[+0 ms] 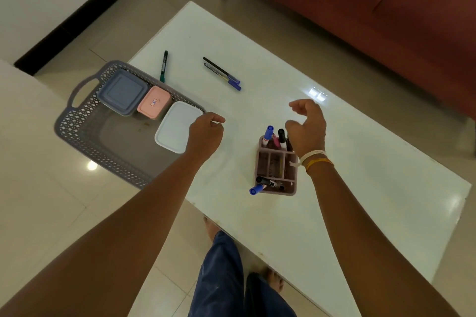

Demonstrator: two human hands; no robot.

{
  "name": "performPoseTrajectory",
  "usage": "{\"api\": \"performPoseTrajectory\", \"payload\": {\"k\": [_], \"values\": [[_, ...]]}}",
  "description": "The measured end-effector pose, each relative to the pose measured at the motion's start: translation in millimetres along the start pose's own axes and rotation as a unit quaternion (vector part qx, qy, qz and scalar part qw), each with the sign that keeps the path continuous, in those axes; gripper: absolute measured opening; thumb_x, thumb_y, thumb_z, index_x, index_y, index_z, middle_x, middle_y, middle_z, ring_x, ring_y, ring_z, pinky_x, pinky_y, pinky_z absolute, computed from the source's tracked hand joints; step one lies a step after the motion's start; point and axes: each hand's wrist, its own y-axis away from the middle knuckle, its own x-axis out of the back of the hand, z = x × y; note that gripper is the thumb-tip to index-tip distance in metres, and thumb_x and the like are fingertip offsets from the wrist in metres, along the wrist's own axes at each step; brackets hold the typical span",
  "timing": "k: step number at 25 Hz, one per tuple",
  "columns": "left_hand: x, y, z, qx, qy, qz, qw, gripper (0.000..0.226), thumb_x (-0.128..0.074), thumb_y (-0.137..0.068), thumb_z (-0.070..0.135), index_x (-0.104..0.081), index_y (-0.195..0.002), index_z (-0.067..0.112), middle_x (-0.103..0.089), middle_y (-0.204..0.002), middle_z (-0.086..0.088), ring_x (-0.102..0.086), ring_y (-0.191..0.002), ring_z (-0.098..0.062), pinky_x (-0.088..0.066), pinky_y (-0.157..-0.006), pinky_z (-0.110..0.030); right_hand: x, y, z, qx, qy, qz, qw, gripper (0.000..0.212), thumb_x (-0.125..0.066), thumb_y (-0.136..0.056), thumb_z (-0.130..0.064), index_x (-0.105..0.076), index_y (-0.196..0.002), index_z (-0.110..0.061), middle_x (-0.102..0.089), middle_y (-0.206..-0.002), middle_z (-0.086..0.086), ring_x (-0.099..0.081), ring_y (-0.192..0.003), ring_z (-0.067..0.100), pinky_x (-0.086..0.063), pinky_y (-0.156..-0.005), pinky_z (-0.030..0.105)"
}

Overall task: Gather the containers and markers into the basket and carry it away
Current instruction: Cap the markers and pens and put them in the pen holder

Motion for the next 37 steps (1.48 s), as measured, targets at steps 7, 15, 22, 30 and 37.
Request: {"api": "performPoseTrajectory", "payload": {"k": [7,15,22,30,37], "values": [[40,-41,-4,-0.086,-0.189,0.008,0.978,0.032,-0.047,-0.093,0.018,-0.059,-0.123,0.021,-0.060,-0.128,0.000,-0.057,-0.112,-0.020,-0.043,-0.101,-0.037,-94,-74,-51,-0.027,0.108,-0.094,0.989,0.017,-0.051,-0.085,-0.008,-0.063,-0.091,-0.018,-0.061,-0.087,-0.005,-0.058,-0.076,0.013,-0.051,-0.073,0.027],[83,-116,-14,-0.102,-0.321,-0.076,0.938,0.044,-0.043,-0.097,0.033,-0.043,-0.140,0.024,-0.045,-0.149,0.000,-0.043,-0.136,-0.021,-0.020,-0.118,-0.050,-175,-131,-16,-0.103,0.314,-0.147,0.932,0.046,-0.060,-0.093,-0.023,-0.044,-0.131,-0.003,-0.050,-0.132,0.017,-0.054,-0.120,0.033,-0.050,-0.096,0.041],[90,-140,-35,-0.153,-0.433,-0.126,0.879,0.046,-0.032,-0.099,0.047,-0.048,-0.139,0.031,-0.033,-0.156,0.009,-0.014,-0.150,-0.012,-0.005,-0.120,-0.050,-197,-126,4,-0.022,0.408,-0.140,0.902,0.031,-0.058,-0.092,-0.018,-0.056,-0.120,-0.006,-0.059,-0.118,0.013,-0.060,-0.108,0.030,-0.052,-0.083,0.038],[89,-131,-18,-0.109,-0.451,-0.143,0.874,0.049,-0.026,-0.100,0.047,-0.045,-0.141,0.029,-0.029,-0.158,0.005,-0.011,-0.150,-0.016,-0.002,-0.120,-0.050,-160,-126,-26,-0.220,-0.105,-0.043,0.969,0.005,-0.076,-0.072,-0.014,-0.071,-0.071,-0.015,-0.067,-0.067,0.000,-0.064,-0.066,0.016,-0.060,-0.065,0.026],[44,-65,7,-0.158,-0.243,-0.037,0.956,0.026,-0.045,-0.094,0.021,-0.065,-0.111,0.021,-0.067,-0.119,0.001,-0.061,-0.112,-0.023,-0.041,-0.105,-0.038,-94,-107,-49,-0.208,-0.313,0.039,0.926,0.014,-0.064,-0.093,-0.016,-0.054,-0.083,-0.012,-0.073,-0.080,0.009,-0.073,-0.079,0.022,-0.062,-0.074,0.037]]}}
